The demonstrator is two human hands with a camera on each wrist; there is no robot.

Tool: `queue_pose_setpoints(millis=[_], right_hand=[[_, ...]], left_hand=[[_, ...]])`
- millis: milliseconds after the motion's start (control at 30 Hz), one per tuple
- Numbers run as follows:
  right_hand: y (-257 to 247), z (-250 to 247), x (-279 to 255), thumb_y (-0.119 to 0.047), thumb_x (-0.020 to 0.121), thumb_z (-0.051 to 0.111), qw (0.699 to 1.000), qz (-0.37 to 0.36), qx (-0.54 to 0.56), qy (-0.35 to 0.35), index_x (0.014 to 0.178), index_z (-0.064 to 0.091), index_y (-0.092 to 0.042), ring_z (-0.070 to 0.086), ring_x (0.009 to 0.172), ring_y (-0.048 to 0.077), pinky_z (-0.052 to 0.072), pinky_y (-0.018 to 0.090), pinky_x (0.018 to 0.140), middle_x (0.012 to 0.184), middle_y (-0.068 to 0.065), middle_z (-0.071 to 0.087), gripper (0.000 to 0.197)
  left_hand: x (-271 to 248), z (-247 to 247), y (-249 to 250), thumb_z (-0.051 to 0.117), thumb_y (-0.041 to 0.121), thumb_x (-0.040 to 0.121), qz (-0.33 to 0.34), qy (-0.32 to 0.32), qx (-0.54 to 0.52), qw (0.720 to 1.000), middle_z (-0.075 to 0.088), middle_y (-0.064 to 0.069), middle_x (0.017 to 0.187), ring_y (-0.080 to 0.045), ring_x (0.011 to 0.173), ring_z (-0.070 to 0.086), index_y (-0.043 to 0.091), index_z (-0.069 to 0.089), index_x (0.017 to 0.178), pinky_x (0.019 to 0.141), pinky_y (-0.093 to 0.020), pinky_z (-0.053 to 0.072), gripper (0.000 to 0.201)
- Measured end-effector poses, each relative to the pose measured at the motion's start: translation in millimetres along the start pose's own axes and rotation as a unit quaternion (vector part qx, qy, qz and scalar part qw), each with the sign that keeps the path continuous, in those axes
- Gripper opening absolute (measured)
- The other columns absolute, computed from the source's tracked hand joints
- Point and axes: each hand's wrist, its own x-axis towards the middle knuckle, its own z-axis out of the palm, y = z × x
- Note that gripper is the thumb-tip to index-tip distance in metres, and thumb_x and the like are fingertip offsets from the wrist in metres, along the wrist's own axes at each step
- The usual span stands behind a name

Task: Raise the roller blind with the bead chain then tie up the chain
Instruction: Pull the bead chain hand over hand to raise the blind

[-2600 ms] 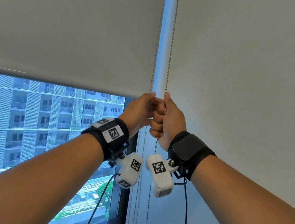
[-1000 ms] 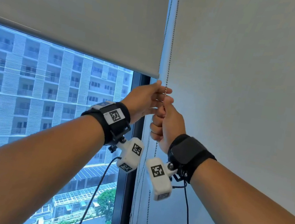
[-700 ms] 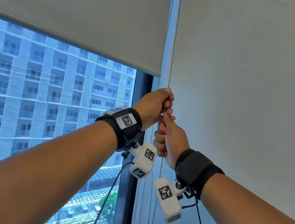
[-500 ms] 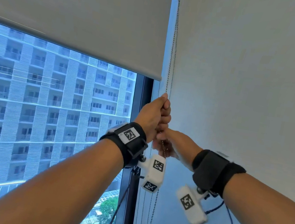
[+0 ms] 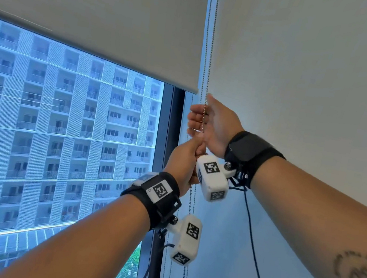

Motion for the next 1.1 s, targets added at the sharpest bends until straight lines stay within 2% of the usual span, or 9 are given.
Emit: queue_pose_setpoints(millis=[100,167,300,467,667,833,900,1000,1100], right_hand=[[14,7,-4,-0.054,0.101,0.04,0.999,0.021,0.042,0.027,0.066,0.041,-0.021,0.016,0.054,0.014,0.021,0.029,0.051,0.061,-0.002,0.028,0.048],[25,9,-9,-0.055,0.101,0.041,0.998,0.017,0.026,0.054,0.062,0.034,-0.024,0.013,0.05,0.013,0.014,0.026,0.046,0.057,-0.005,0.023,0.05],[40,7,-21,-0.053,0.101,0.042,0.997,0.003,0.037,0.063,0.06,0.03,-0.027,0.011,0.047,0.013,0.011,0.025,0.043,0.055,-0.005,0.019,0.05],[62,1,-32,-0.053,0.101,0.043,0.998,0.006,0.022,0.056,0.06,0.029,-0.027,0.012,0.047,0.014,0.011,0.027,0.044,0.056,-0.003,0.018,0.05],[72,-5,-44,-0.055,0.102,0.04,0.998,0.0,0.023,0.05,0.06,0.034,-0.026,0.012,0.044,0.013,0.01,0.025,0.044,0.054,-0.003,0.019,0.051],[74,-5,-51,-0.054,0.102,0.038,0.999,0.029,0.014,0.037,0.06,0.029,-0.026,0.011,0.046,0.013,0.007,0.028,0.048,0.056,-0.003,0.017,0.052],[76,-6,-54,-0.055,0.101,0.039,0.999,0.038,0.013,0.033,0.06,0.028,-0.026,0.009,0.049,0.014,0.007,0.028,0.048,0.057,-0.004,0.017,0.051],[77,-7,-54,-0.053,0.101,0.041,0.999,0.036,0.001,0.025,0.059,0.029,-0.025,0.007,0.057,0.017,0.009,0.027,0.046,0.057,-0.005,0.018,0.052],[74,-12,-47,-0.048,0.097,0.047,0.998,0.047,-0.034,-0.001,0.057,0.033,-0.024,0.007,0.063,0.02,0.008,0.033,0.055,0.057,-0.005,0.022,0.048]], left_hand=[[0,-8,-15,0.062,0.041,0.084,0.008,0.013,0.003,1.0,0.037,0.002,0.059,-0.011,0.048,0.036,0.026,0.047,0.065,0.056,-0.031,0.026,0.028],[-2,-17,-25,0.064,0.038,0.076,0.012,-0.005,0.002,1.0,0.037,-0.002,0.061,-0.015,0.055,0.034,0.022,0.044,0.062,0.06,-0.033,0.029,0.029],[-9,-45,-38,0.039,0.037,0.084,-0.045,-0.088,0.043,0.994,0.051,-0.01,0.069,-0.021,0.062,0.044,0.008,0.056,0.065,0.063,-0.035,0.034,0.039],[8,-62,-13,0.032,0.043,0.096,-0.043,-0.077,0.107,0.99,0.065,-0.017,0.091,-0.025,0.079,0.061,0.002,0.066,0.097,0.082,-0.042,0.047,0.054],[18,-29,39,0.034,0.047,0.104,0.014,-0.061,0.096,0.993,0.069,-0.011,0.088,-0.022,0.075,0.065,-0.002,0.066,0.115,0.072,-0.036,0.054,0.059],[24,-4,71,0.035,0.043,0.106,0.034,-0.066,0.104,0.992,0.071,-0.011,0.096,-0.024,0.085,0.071,0.003,0.064,0.119,0.084,-0.043,0.056,0.051],[24,5,80,0.036,0.041,0.106,0.032,-0.069,0.092,0.993,0.068,-0.008,0.088,-0.021,0.075,0.068,0.004,0.064,0.119,0.072,-0.038,0.059,0.048],[26,14,83,0.039,0.037,0.105,0.026,-0.05,0.071,0.996,0.048,0.001,0.065,-0.011,0.051,0.042,0.011,0.061,0.091,0.045,-0.023,0.039,0.037],[25,21,81,0.041,0.033,0.104,0.037,-0.027,0.048,0.998,0.031,0.006,0.055,-0.01,0.046,0.018,0.019,0.047,0.068,0.039,-0.023,0.015,0.039]])
